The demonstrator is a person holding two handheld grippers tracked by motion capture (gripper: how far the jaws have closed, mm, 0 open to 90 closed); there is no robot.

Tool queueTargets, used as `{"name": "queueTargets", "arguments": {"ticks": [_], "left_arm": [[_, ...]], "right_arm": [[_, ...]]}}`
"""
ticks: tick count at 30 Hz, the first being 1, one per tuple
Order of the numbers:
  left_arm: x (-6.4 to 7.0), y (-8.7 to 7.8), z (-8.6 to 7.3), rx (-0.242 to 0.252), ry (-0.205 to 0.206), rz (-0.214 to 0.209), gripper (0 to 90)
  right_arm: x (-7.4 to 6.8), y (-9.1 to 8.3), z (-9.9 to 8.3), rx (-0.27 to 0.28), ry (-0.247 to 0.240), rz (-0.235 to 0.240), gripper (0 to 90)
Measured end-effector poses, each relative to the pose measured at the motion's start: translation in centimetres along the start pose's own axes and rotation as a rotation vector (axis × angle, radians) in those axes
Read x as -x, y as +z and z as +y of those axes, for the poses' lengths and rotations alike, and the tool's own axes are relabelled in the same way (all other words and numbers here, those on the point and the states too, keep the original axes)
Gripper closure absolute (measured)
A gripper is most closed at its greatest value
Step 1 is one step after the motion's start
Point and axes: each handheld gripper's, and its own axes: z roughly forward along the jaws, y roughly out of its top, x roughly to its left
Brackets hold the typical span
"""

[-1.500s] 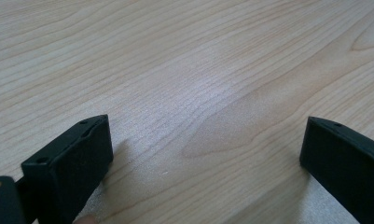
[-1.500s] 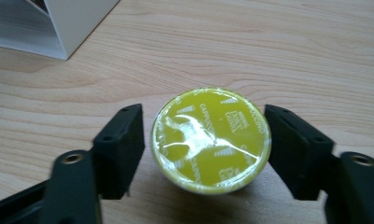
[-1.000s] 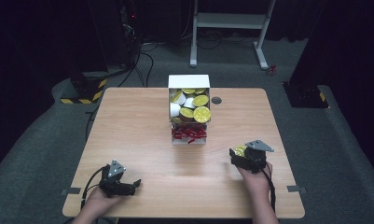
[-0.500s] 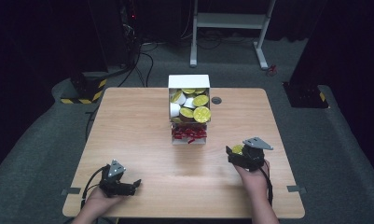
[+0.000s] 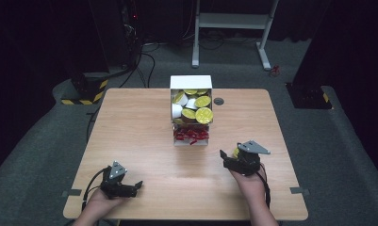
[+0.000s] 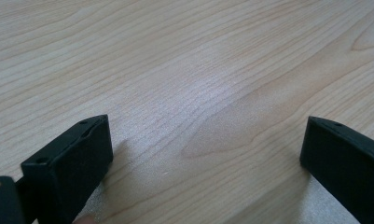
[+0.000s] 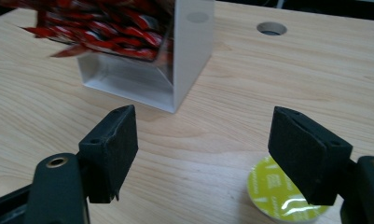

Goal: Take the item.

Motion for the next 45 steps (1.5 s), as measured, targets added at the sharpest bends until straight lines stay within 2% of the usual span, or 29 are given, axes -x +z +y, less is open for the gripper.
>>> {"name": "queueTargets", "arguments": {"ticks": [6,14,23,26,28,29,30,35,38,39,45], "left_arm": [[0.0,0.0,0.0,-0.002,-0.001,-0.002,2.7],[0.0,0.0,0.0,-0.002,0.0,-0.003,2.7],[0.0,0.0,0.0,-0.003,0.001,-0.003,2.7],[0.0,0.0,0.0,-0.003,0.0,-0.002,2.7],[0.0,0.0,0.0,-0.002,0.0,-0.002,2.7],[0.0,0.0,0.0,-0.003,0.001,-0.002,2.7],[0.0,0.0,0.0,-0.003,0.001,-0.002,2.7],[0.0,0.0,0.0,-0.002,0.0,-0.002,2.7],[0.0,0.0,0.0,-0.002,0.0,-0.002,2.7],[0.0,0.0,0.0,-0.002,0.0,-0.002,2.7],[0.0,0.0,0.0,-0.003,0.001,-0.003,2.7]], "right_arm": [[-1.6,-0.3,0.3,0.011,-0.018,0.044,25.3],[-2.9,-0.5,-0.1,0.007,-0.033,0.091,28.2],[-3.9,-0.2,-1.3,-0.017,-0.038,0.115,26.8],[-4.4,0.4,-2.2,-0.071,-0.05,0.121,25.5],[-4.5,0.6,-2.5,-0.08,-0.053,0.129,25.1],[-4.8,1.1,-3.1,-0.115,-0.049,0.137,24.3],[-4.9,1.3,-3.3,-0.127,-0.053,0.139,24.1],[-5.7,2.5,-5.0,-0.193,-0.076,0.131,24.3],[-6.1,3.0,-5.5,-0.22,-0.075,0.122,24.5],[-6.4,3.0,-5.5,-0.221,-0.095,0.108,24.0],[-6.8,3.2,-5.5,-0.232,-0.133,0.083,22.2]]}}
